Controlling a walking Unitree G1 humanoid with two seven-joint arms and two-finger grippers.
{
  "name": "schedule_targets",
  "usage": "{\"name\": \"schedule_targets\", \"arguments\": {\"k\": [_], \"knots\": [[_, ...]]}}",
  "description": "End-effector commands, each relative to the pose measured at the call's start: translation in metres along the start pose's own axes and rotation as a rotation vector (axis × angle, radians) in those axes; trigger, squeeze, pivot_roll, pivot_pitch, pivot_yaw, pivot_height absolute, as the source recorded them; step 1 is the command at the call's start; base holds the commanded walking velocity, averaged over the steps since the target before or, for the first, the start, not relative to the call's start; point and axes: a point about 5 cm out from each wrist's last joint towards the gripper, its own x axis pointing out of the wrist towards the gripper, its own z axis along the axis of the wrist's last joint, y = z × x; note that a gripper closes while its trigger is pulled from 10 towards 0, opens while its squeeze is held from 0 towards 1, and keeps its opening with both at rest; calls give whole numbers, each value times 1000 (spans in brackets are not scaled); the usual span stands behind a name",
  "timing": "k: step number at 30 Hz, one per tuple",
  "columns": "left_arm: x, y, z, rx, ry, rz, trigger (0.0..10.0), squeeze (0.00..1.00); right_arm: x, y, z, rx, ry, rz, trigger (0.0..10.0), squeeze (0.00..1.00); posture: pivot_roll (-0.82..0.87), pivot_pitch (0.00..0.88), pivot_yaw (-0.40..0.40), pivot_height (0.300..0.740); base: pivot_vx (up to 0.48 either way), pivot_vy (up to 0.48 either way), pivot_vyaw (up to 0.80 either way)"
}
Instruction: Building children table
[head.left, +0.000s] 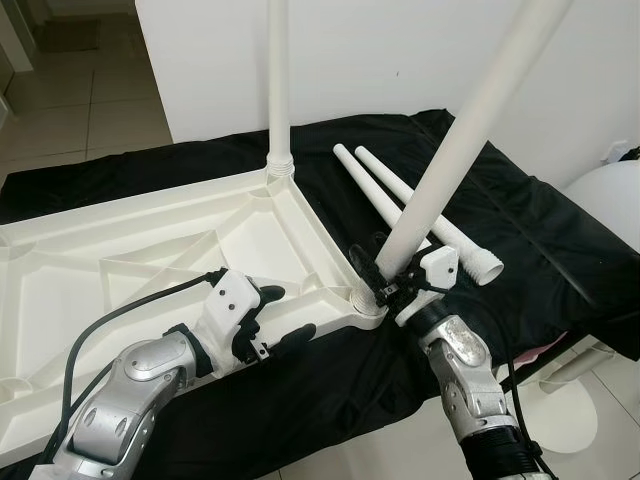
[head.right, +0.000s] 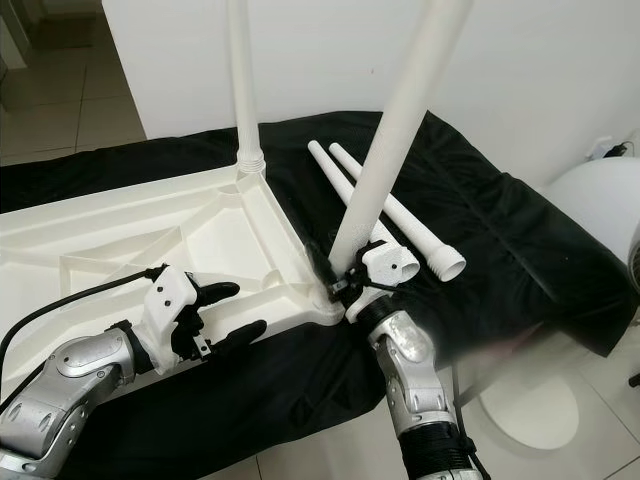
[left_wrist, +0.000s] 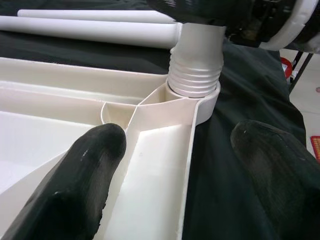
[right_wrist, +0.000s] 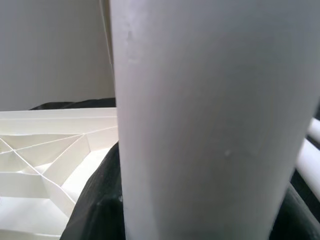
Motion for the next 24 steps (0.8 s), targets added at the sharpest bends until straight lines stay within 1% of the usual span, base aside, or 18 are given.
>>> {"name": "schedule_targets", "arguments": {"k": [1, 3, 13, 16, 17, 18, 19, 21, 24], "knots": [[-1, 1, 0, -6, 6, 17, 10000, 0, -8, -2, -27, 51, 153, -47, 10000, 0, -9, 63, -11, 740, 0, 0, 0], [-1, 1, 0, -6, 7, 18, 10000, 0, -6, -4, -30, 67, 198, -66, 10000, 0, -8, 62, -11, 740, 0, 0, 0], [-1, 2, 0, -5, 5, 24, 10000, 0, 1, -3, -34, 73, 262, -51, 10000, 0, -4, 59, -13, 740, 0, 0, 0], [-1, 2, 1, -4, 4, 25, 10000, 0, 6, -1, -32, 27, 266, -23, 10000, 0, -3, 58, -13, 740, 0, 0, 0], [-1, 2, 1, -4, 4, 25, 10000, 0, 6, -1, -32, 27, 266, -23, 10000, 0, -3, 58, -13, 740, 0, 0, 0], [-1, 2, 1, -4, 4, 26, 10000, 0, 8, 1, -31, -23, 267, 2, 10000, 0, -3, 58, -13, 740, 0, 0, 0], [-1, 2, 1, -4, 4, 26, 10000, 0, 8, 1, -31, -23, 267, 2, 10000, 0, -3, 58, -13, 740, 0, 0, 0], [-1, 3, 1, -3, 4, 27, 10000, 0, 9, 5, -32, -99, 275, 47, 10000, 0, -2, 57, -14, 740, 0, 0, 0], [-2, 2, 1, -1, 4, 28, 10000, 0, 7, 7, -33, -132, 278, 66, 10000, 0, -1, 57, -16, 740, 0, 0, 0]]}}
